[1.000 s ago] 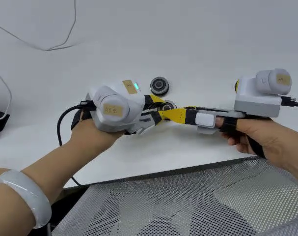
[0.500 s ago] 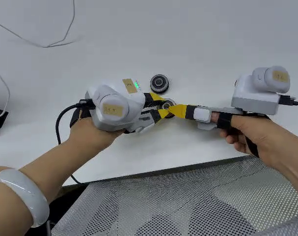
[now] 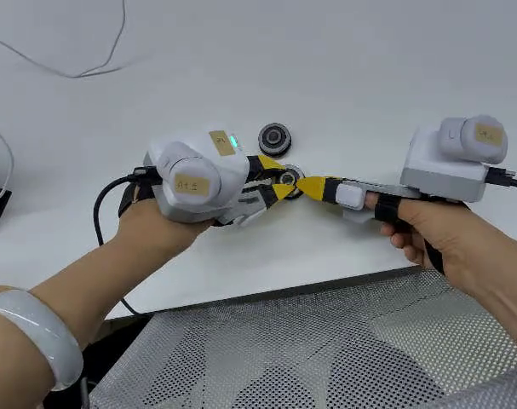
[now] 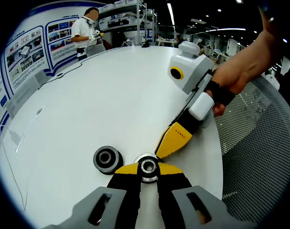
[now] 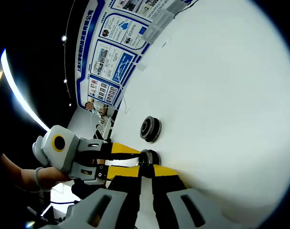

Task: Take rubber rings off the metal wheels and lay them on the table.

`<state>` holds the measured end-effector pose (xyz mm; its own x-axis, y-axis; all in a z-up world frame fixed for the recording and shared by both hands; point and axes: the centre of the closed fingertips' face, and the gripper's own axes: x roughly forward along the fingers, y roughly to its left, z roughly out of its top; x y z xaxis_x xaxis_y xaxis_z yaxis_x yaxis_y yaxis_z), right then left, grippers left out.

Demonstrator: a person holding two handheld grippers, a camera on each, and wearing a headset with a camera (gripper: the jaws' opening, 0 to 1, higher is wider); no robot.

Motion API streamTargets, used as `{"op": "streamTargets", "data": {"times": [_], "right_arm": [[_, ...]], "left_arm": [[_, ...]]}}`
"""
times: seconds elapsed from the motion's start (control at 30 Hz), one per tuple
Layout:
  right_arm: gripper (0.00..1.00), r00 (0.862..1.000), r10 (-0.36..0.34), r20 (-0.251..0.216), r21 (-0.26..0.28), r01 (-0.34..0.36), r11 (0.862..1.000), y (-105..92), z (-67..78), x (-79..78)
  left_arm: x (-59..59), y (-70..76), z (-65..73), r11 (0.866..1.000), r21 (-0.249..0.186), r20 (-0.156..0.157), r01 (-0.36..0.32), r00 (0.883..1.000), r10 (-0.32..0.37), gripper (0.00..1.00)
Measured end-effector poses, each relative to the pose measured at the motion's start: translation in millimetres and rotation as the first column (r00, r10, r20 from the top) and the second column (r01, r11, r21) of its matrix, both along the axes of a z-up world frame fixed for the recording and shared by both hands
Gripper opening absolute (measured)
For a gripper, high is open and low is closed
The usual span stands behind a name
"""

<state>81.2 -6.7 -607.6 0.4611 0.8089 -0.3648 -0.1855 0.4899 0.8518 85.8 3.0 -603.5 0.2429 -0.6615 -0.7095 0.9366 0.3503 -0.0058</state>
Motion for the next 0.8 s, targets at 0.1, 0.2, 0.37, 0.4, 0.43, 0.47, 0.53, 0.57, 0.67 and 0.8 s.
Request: {"op": "streamTargets", "data": {"times": [0.1,0.2,0.37,0.4,0.43,0.47,0.53,0.57,0.67,0.8], "right_arm": [[0.1,1.0,0.002,-0.001,0.003,-0.002,1.0,0.1,0.2,0.2],[0.1,1.0,-0.001,0.003,0.009,0.001,1.0,-0.4,1.6,1.0],[0.15,0.999,0.005,0.034,-0.024,-0.004,1.0,-1.4,0.9,1.7],[0.18,0.999,0.008,0.051,-0.036,-0.006,0.999,-1.4,2.0,2.7],[0.21,0.998,0.009,0.056,-0.032,-0.007,0.999,-0.5,3.7,2.9],[0.21,0.998,0.007,0.056,-0.026,-0.005,1.0,0.0,4.6,3.6],[0.22,0.998,0.007,0.065,-0.021,-0.005,1.0,2.2,6.9,5.5],[0.22,0.997,0.007,0.074,-0.022,-0.006,1.0,3.0,7.9,6.6],[0.23,0.997,0.024,0.08,-0.023,-0.022,0.999,8.1,8.3,7.1],[0.25,0.994,0.039,0.1,-0.056,-0.034,0.998,8.0,5.9,7.2]], "left_arm": [[0.1,-0.5,-0.1,1.0,0.0,0.0,0.001,1.0,-0.001,0.12],[0.3,-0.7,-0.3,1.0,-0.001,0.0,0.002,1.0,-0.002,0.12],[0.6,-0.9,-0.6,1.0,-0.001,-0.001,0.003,1.0,-0.003,0.12],[0.7,-0.8,-0.8,1.0,-0.001,0.0,0.004,1.0,-0.004,0.12],[0.8,-0.8,-0.9,1.0,-0.001,0.0,0.005,1.0,-0.005,0.12],[1.0,-0.6,-1.1,1.0,-0.001,0.0,0.004,1.0,-0.004,0.12],[1.3,-0.3,-1.5,1.0,-0.003,0.0,0.004,1.0,-0.004,0.12],[1.4,-0.1,-1.7,1.0,-0.003,0.0,0.004,1.0,-0.004,0.12],[1.6,0.3,-2.0,1.0,-0.003,0.001,0.004,1.0,-0.004,0.12],[1.1,0.1,-1.6,1.0,-0.004,0.001,0.004,1.0,-0.004,0.12]]}}
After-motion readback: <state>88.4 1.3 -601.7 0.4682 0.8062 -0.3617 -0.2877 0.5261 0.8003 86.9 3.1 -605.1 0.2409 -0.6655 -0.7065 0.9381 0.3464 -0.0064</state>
